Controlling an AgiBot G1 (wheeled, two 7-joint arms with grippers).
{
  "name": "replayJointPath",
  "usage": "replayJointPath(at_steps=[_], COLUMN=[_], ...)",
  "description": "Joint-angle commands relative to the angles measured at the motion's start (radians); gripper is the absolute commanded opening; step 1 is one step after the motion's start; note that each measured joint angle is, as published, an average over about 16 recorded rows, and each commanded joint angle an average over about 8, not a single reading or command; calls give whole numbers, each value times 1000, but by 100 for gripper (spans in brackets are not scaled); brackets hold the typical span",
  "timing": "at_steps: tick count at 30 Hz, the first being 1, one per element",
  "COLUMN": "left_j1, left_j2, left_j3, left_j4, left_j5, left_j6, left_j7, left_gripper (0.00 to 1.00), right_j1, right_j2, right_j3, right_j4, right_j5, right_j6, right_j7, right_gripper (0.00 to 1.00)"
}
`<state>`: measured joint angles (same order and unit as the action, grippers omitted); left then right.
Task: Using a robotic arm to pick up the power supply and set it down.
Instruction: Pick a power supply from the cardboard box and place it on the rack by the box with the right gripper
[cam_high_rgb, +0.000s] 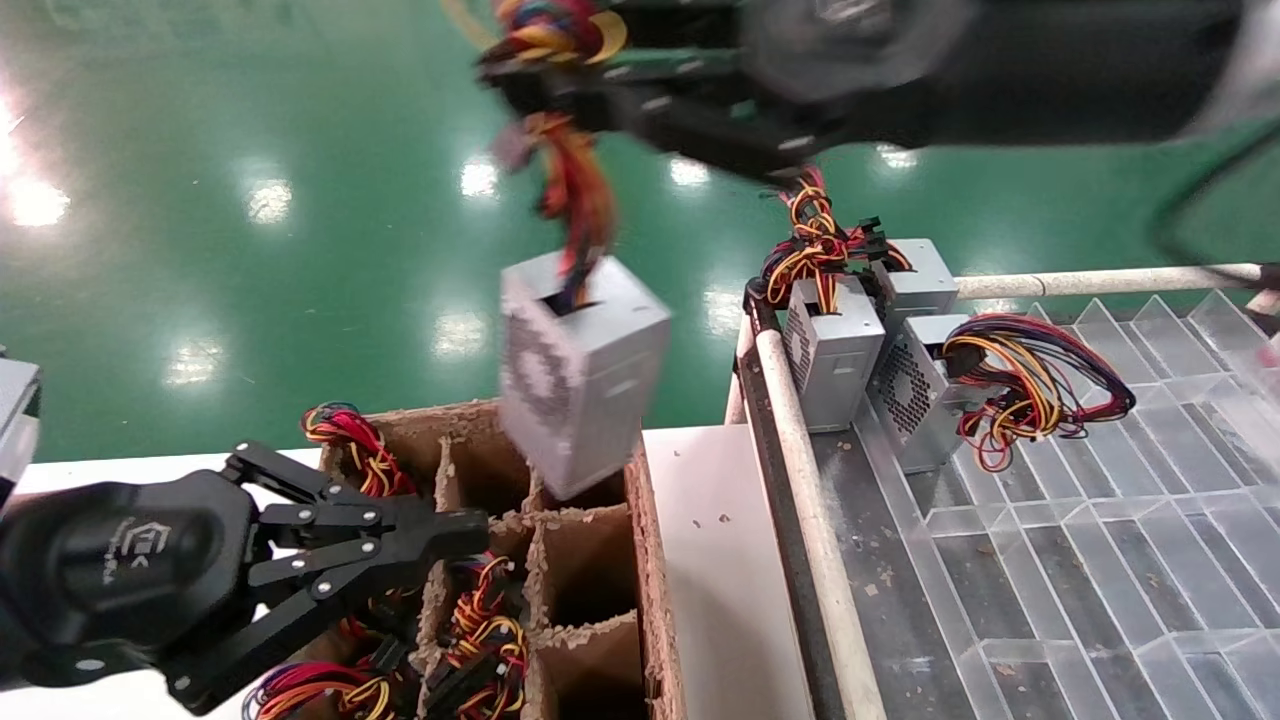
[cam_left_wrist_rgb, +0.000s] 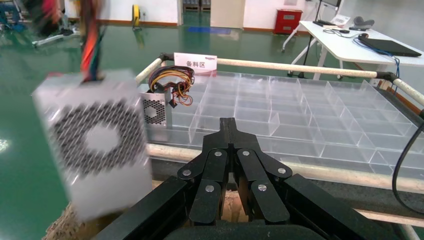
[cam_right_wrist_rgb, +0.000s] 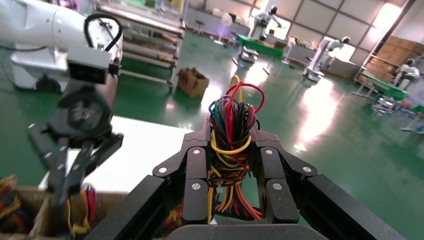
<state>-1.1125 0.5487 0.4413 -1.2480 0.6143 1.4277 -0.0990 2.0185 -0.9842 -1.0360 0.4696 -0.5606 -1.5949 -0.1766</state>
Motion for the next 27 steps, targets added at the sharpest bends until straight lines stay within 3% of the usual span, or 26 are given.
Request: replayJointPath(at_steps=[1,16,22,27], left_j1=[0,0,0,0], left_j2=[0,0,0,0], left_j3=[0,0,0,0], left_j4=[0,0,0,0], left_j5=[0,0,0,0], left_j6=[0,0,0,0], left_j7=[0,0,0,0], left_gripper=[0,0,0,0], right_j1=[24,36,-6,-47], right_j2=[48,435,513,514], right_j3=[-12,-110,-132,-144], right_j4=[47,209,194,149], right_j5=[3,-6,11,37], right_j6=[-2,13,17,19], right_j7=[19,107,91,54], right_gripper=[0,0,0,0])
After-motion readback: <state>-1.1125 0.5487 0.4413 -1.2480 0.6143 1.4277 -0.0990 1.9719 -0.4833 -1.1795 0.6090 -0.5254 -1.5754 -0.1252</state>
